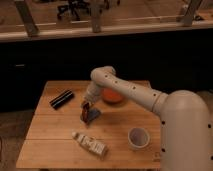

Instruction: Place the pepper on the white sponge

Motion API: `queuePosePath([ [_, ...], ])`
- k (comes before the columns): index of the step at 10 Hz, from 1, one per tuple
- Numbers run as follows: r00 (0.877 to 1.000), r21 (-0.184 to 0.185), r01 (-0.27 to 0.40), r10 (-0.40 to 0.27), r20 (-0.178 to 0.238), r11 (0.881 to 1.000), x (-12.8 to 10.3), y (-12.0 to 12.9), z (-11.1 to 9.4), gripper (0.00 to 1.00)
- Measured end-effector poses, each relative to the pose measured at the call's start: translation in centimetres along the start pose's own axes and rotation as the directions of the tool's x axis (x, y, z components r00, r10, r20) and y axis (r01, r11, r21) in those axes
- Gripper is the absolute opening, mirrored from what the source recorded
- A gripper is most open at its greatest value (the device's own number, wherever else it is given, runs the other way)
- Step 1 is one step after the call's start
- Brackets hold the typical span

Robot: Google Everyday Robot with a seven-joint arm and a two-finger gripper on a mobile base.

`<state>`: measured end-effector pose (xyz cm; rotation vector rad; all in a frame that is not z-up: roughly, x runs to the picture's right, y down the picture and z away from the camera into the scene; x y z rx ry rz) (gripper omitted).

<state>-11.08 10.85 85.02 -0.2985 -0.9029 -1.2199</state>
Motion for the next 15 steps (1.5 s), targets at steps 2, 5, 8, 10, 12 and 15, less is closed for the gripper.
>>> queuePosePath([
  [2, 1.000, 0.000, -0.011, 0.011, -0.002, 1.000, 0.1, 0.0, 0.3, 0.04],
  [5, 0.999, -0.005, -0.038, 0.038, -0.005, 0.999, 0.3, 0.5, 0.7, 0.04],
  [8, 0.998, -0.006, -0.057, 0.057, -0.008, 0.998, 0.4, 0.6, 1.1, 0.04],
  [10, 0.997, -0.007, -0.072, 0.072, -0.011, 0.997, 0.6, 0.8, 1.4, 0.04],
  [12, 0.996, -0.006, -0.083, 0.083, -0.016, 0.997, 0.7, 0.9, 1.6, 0.04],
  [15, 0.995, -0.002, -0.100, 0.100, -0.023, 0.995, 0.9, 1.2, 2.0, 0.04],
])
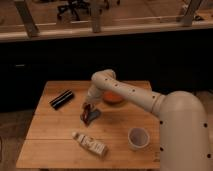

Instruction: Place the pepper on the white sponge

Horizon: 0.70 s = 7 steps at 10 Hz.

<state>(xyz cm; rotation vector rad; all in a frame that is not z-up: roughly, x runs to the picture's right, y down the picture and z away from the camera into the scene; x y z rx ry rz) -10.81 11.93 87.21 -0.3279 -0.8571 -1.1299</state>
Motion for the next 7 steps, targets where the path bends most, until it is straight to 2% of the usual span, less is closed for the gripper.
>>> queuePosePath([
  [2, 1.000, 0.004, -0.008, 0.008, -0.005, 1.000, 0.11, 0.11, 0.12, 0.04],
  [4, 1.000, 0.009, -0.017, 0.017, -0.011, 1.000, 0.24, 0.31, 0.17, 0.15],
  [6, 1.000, 0.012, -0.022, 0.022, -0.016, 1.000, 0.33, 0.42, 0.19, 0.18],
  [7, 0.999, 0.014, -0.026, 0.026, -0.020, 1.000, 0.39, 0.48, 0.13, 0.28],
])
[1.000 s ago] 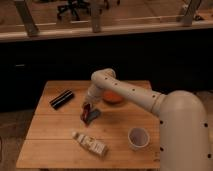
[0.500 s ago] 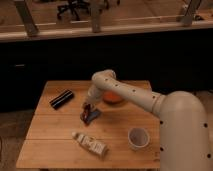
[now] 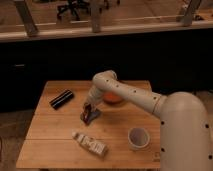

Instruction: Place the pepper on the white sponge

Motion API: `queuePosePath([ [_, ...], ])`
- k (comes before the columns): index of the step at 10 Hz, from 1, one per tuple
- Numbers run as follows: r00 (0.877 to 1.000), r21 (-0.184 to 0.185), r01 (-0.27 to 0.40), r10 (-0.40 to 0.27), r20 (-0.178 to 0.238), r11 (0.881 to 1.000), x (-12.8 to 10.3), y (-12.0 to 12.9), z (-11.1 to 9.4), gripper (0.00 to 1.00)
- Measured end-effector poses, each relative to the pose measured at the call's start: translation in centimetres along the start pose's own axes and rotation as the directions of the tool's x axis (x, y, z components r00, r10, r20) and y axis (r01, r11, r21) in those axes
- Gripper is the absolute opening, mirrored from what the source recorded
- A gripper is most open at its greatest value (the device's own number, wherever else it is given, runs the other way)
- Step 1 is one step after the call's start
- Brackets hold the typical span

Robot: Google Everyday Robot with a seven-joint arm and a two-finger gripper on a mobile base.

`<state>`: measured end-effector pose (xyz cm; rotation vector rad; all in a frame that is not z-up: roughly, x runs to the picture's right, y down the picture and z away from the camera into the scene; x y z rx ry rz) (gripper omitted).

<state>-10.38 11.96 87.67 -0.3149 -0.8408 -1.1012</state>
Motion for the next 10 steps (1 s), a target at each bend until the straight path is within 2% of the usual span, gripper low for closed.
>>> queuePosePath([
  [2, 1.000, 0.003, -0.004, 0.004, -0.005, 1.000, 0.12, 0.10, -0.21, 0.43],
  [4, 1.000, 0.007, -0.008, 0.008, -0.011, 1.000, 0.23, 0.19, -0.36, 0.46],
  [6, 1.000, 0.009, -0.012, 0.012, -0.019, 1.000, 0.36, 0.30, -0.58, 0.55],
  [9, 0.999, 0.014, -0.017, 0.017, -0.027, 1.000, 0.49, 0.43, -0.66, 0.53],
  [10, 0.999, 0.016, -0.019, 0.019, -0.031, 1.000, 0.53, 0.50, -0.64, 0.43],
])
